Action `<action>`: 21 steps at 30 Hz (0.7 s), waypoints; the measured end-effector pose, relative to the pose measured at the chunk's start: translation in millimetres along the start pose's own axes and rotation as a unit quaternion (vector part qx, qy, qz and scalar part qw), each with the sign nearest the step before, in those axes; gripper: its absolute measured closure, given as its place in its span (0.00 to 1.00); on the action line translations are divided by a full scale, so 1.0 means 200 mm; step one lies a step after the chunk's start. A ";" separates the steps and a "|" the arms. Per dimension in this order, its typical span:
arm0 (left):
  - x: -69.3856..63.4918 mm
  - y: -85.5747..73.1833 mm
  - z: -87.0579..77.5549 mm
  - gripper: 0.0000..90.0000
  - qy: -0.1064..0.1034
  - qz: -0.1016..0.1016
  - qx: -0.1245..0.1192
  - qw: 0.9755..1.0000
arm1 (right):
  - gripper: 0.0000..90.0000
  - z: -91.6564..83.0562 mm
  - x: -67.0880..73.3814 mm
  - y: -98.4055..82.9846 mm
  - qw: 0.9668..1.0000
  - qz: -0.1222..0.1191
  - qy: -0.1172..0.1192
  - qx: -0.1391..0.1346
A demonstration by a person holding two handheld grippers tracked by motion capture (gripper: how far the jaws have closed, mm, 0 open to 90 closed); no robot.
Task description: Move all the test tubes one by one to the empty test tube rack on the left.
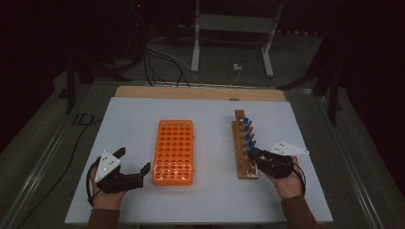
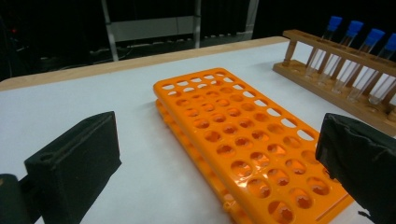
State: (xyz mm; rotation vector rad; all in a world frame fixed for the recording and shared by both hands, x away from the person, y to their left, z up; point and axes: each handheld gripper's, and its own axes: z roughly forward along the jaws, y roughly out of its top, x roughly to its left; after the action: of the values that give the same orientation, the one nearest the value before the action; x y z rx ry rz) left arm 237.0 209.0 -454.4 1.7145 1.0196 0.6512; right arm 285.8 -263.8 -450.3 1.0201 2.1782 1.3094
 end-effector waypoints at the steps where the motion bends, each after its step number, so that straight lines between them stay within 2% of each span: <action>1: 0.00 0.01 0.00 0.01 -0.002 -0.002 0.005 1.000 | 0.85 -0.01 0.00 0.01 1.000 -0.001 0.000 0.000; 4: -0.02 0.03 0.01 0.00 -0.012 -0.003 0.014 1.000 | 0.85 -0.01 0.00 0.02 1.000 0.000 0.002 -0.001; 13: -0.08 0.11 0.05 0.01 -0.033 0.003 0.004 0.999 | 0.85 -0.05 0.01 0.08 1.000 -0.002 0.009 -0.008; 17: -0.11 0.14 0.07 0.01 -0.041 0.011 0.005 0.999 | 0.85 -0.09 0.01 0.13 1.000 0.001 0.016 -0.012; 21: -0.15 0.18 0.10 0.00 -0.052 0.011 -0.001 0.999 | 0.85 -0.11 0.01 0.17 1.000 0.003 0.019 -0.013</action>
State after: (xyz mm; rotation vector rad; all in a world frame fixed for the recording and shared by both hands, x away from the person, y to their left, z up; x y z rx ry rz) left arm 250.7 168.7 -427.5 1.7414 0.9287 0.5698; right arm 283.4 -266.1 -408.6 1.0001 2.1825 1.3655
